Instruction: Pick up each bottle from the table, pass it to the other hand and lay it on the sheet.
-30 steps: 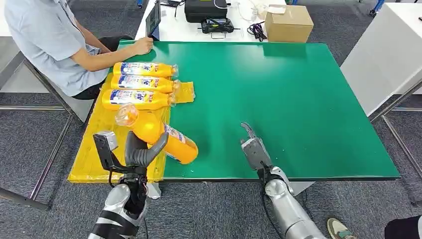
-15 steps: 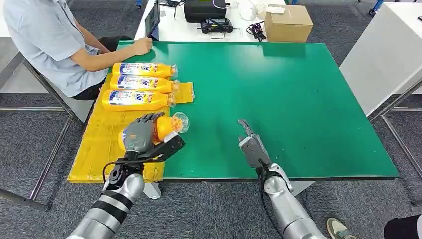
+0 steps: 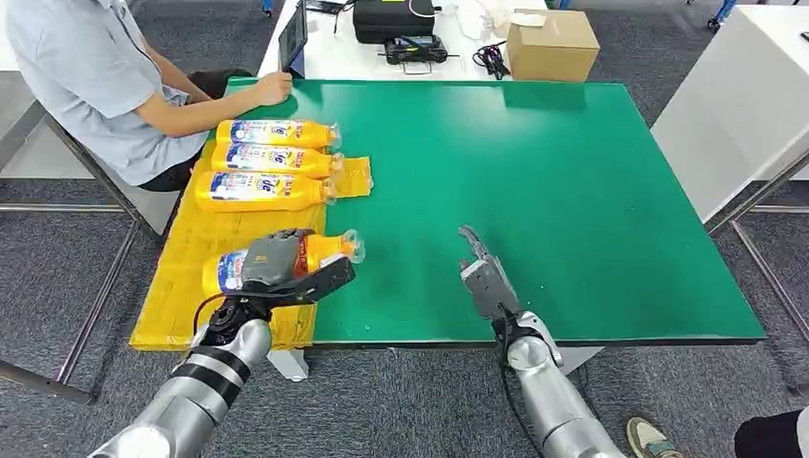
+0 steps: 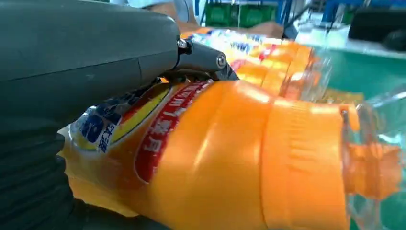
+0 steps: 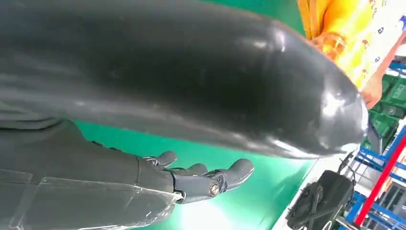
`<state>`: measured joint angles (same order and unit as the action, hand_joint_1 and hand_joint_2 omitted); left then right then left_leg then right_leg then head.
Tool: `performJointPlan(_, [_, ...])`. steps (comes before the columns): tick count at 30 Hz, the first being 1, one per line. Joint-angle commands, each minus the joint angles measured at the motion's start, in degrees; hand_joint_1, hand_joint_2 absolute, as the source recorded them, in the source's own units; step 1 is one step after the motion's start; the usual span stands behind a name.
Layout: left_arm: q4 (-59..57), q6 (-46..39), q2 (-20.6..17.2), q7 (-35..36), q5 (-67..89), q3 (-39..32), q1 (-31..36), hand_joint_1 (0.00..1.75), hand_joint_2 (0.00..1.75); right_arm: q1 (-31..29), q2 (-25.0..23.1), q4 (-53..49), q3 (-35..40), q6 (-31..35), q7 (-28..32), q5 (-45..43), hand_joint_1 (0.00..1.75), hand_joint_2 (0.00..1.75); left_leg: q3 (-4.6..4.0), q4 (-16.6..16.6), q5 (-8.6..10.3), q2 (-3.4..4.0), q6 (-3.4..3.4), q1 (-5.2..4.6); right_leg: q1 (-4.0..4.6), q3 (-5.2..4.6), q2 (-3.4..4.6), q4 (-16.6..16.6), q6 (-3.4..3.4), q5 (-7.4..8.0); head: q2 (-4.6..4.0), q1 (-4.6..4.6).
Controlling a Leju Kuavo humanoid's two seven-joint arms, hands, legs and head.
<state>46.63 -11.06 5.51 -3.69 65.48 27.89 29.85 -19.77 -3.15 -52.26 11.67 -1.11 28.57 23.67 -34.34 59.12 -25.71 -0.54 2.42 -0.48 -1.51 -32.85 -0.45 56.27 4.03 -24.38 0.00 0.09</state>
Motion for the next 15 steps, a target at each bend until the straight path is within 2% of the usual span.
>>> performJointPlan(1, [-18.77,4.04,0.54,0.01,1.50,3.42,7.53,1.75,1.75,-3.95,-1.36,4.43,-0.67,-0.59,0.03,0.39,0.00,0.00,0.07,-0.01,-0.02,0.06,-0.08,0.04,0.04,0.07,0.06,-0.01,-0.11,0.00,0.00,0.02])
performJointPlan(4, [-21.62,4.63,0.49,2.07,2.03,3.27,7.99,1.75,1.75,-4.26,-1.71,5.04,-0.45,-0.29,0.14,0.78,0.00,0.00,0.06,0.01,-0.02,0.10,-0.08,0.05,0.06,0.05,0.09,0.00,-0.11,0.00,0.00,0.00])
performJointPlan(5, [-22.26,5.24,0.56,1.67,1.57,2.90,8.09,1.75,1.75,-4.26,-1.80,5.15,-0.40,-0.25,0.15,0.83,0.00,1.75,0.13,0.01,-0.04,0.18,-0.16,0.12,0.13,0.11,0.16,-0.02,-0.21,0.01,0.00,0.00])
performJointPlan(9, [-22.69,4.60,0.36,1.07,0.81,2.01,7.57,1.75,1.75,-4.15,-1.81,5.30,-0.37,-0.16,0.21,0.88,0.00,1.75,0.14,-0.03,-0.02,0.12,-0.09,0.05,0.06,0.12,0.13,-0.02,-0.12,0.01,0.00,0.00])
performJointPlan(10, [-22.64,4.01,0.28,1.04,1.23,2.27,7.49,1.71,1.75,-4.08,-1.79,5.23,-0.35,-0.17,0.21,0.88,0.00,1.75,0.29,-0.05,-0.04,0.26,-0.23,0.16,0.17,0.24,0.26,-0.06,-0.31,0.04,0.00,0.00])
performJointPlan(11, [-22.63,3.84,0.28,1.06,1.31,2.29,7.44,1.17,1.75,-4.08,-1.78,5.22,-0.35,-0.15,0.22,0.89,0.00,1.75,0.14,-0.04,0.00,0.11,-0.09,0.03,0.04,0.12,0.12,-0.02,-0.12,0.02,0.00,0.02])
performJointPlan(13, [-22.83,4.18,0.29,0.80,1.56,2.59,7.33,0.14,1.75,-4.06,-1.77,5.40,-0.38,-0.16,0.22,0.89,0.00,1.75,0.24,-0.05,0.00,0.21,-0.18,0.10,0.11,0.18,0.21,-0.04,-0.21,0.05,0.00,0.02])
performJointPlan(14, [-22.94,4.84,0.26,0.30,1.75,2.88,7.40,0.00,1.75,-4.16,-1.83,5.67,-0.41,-0.12,0.26,0.90,0.00,1.75,0.23,-0.06,0.03,0.14,-0.15,0.05,0.06,0.18,0.15,-0.03,-0.15,0.04,0.00,0.00])
performJointPlan(15, [-22.94,4.84,0.26,0.30,1.75,2.88,7.40,0.00,1.75,-4.16,-1.83,5.67,-0.41,-0.12,0.26,0.90,0.00,1.75,0.25,-0.06,0.03,0.21,-0.21,0.09,0.10,0.19,0.22,-0.03,-0.23,0.06,0.00,0.02])
